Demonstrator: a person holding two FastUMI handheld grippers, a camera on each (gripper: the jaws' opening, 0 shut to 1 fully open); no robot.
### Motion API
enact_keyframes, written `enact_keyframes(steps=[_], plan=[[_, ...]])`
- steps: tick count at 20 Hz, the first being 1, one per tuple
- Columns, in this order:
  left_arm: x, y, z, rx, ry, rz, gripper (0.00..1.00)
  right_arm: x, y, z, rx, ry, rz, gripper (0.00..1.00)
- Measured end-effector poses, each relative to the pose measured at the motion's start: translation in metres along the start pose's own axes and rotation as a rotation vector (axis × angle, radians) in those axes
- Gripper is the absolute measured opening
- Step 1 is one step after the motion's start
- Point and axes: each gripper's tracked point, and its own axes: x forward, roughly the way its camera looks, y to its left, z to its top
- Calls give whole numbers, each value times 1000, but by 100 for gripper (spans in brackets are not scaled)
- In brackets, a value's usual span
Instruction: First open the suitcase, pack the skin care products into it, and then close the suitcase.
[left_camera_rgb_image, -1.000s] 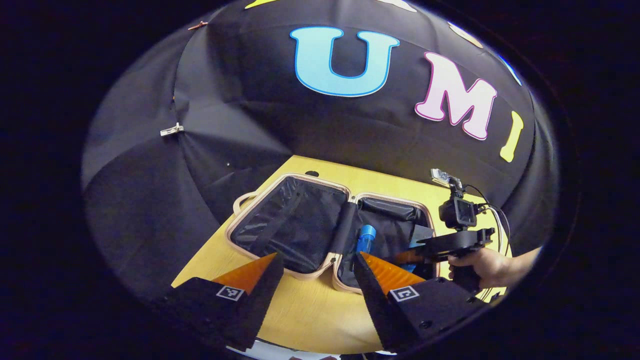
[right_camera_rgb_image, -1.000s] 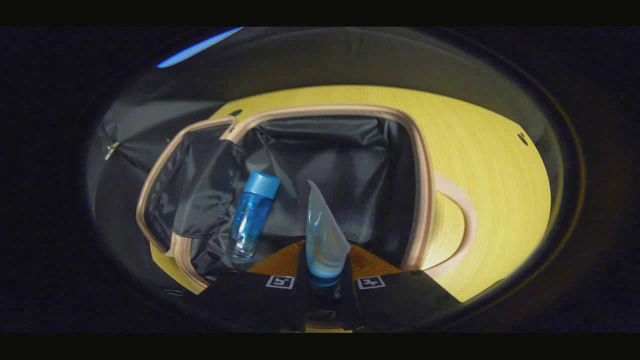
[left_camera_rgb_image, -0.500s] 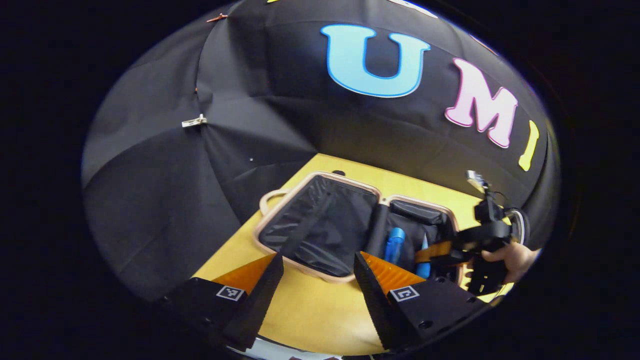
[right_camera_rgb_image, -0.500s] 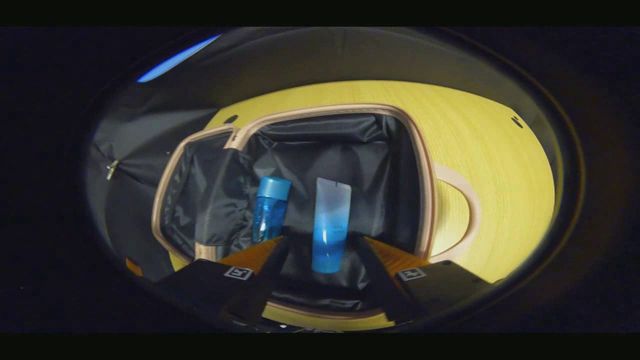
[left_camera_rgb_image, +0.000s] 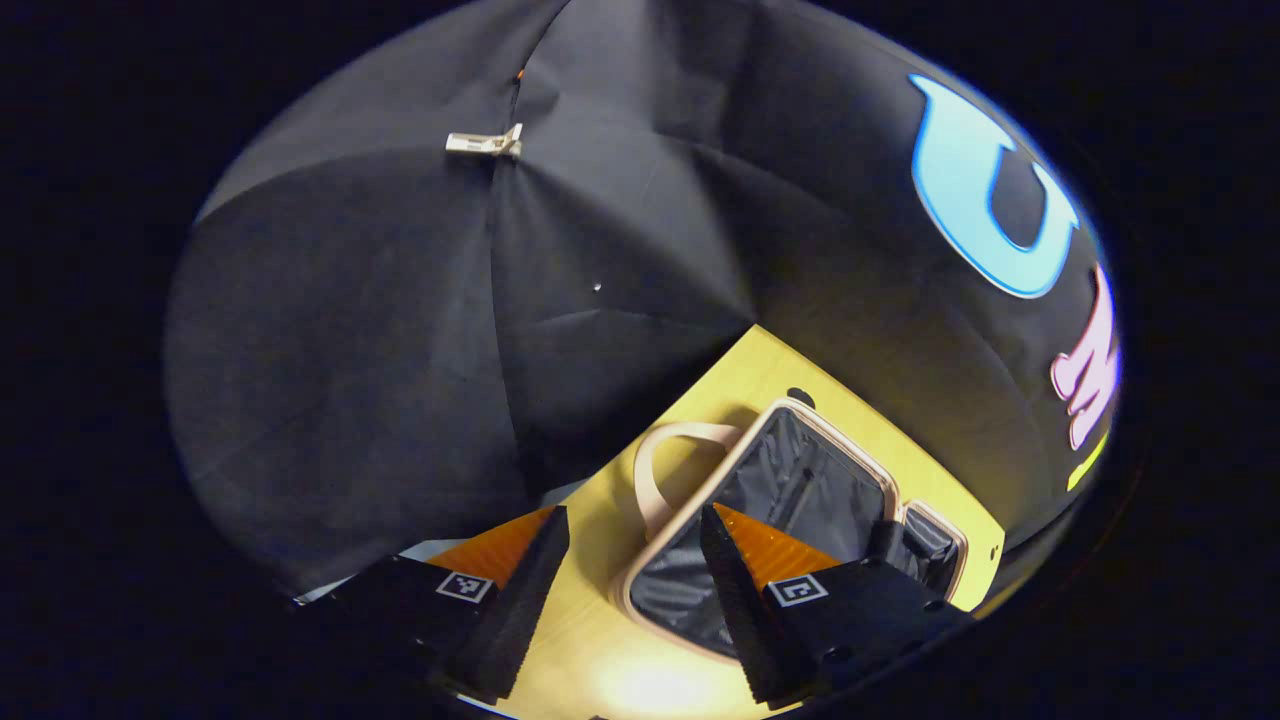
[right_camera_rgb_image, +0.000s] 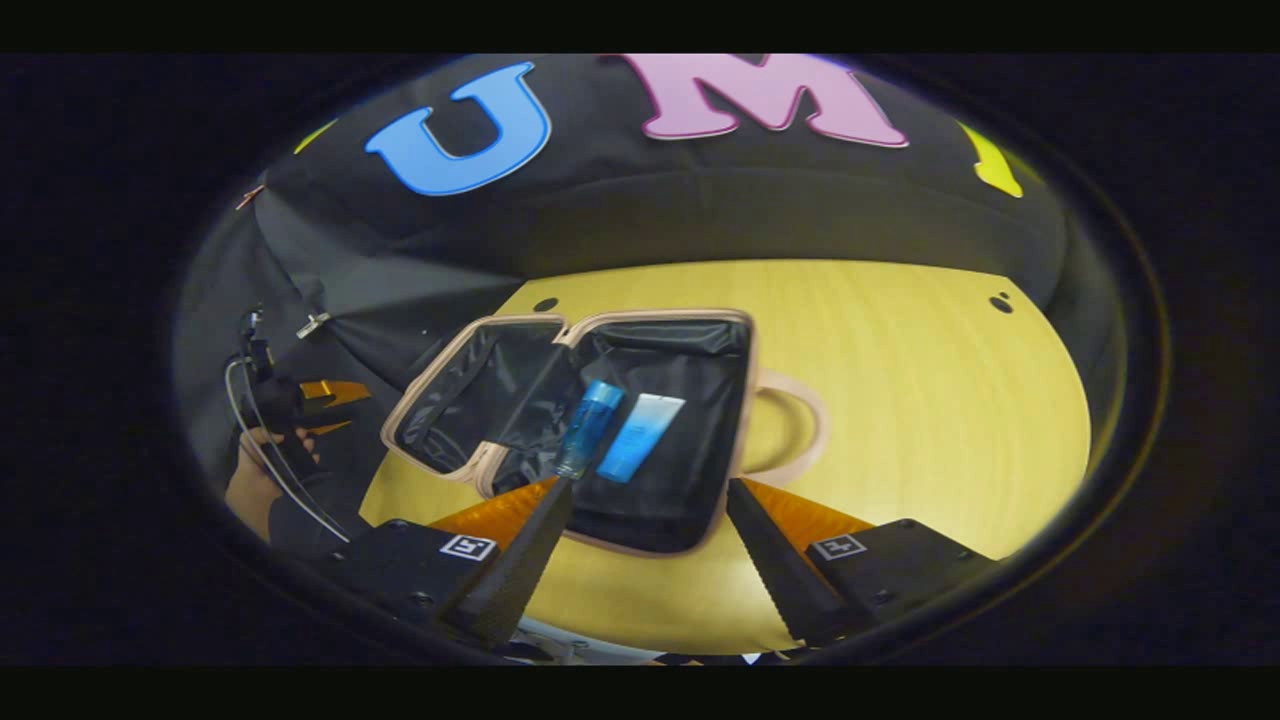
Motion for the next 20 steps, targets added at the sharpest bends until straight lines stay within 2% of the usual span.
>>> enact_keyframes(steps=[4, 7, 11, 14, 16, 17, 18, 19, 20], plan=[[50, 8, 11, -77, 55, -6, 81, -42, -52, 17, 121, -109, -95, 98], [81, 10, 5, -164, 123, -4, 76, -62, -84, 10, 110, -89, -150, 98], [104, 19, -8, -281, 194, -6, 74, -90, -117, -6, 98, -59, -227, 98], [112, 7, -10, -450, 216, -83, 69, -95, -124, -8, 151, -57, -242, 98], [110, 4, -9, -514, 214, -124, 59, -97, -128, -13, 139, -51, -253, 98], [111, 5, -9, -526, 217, -139, 60, -96, -127, -17, 131, -45, -252, 98], [110, 5, -9, -522, 214, -134, 39, -96, -126, -21, 124, -36, -249, 98], [108, 5, -5, -503, 208, -144, 28, -97, -125, -24, 121, -26, -246, 98], [106, 2, -4, -474, 195, -153, 33, -96, -124, -25, 122, -24, -241, 98]])
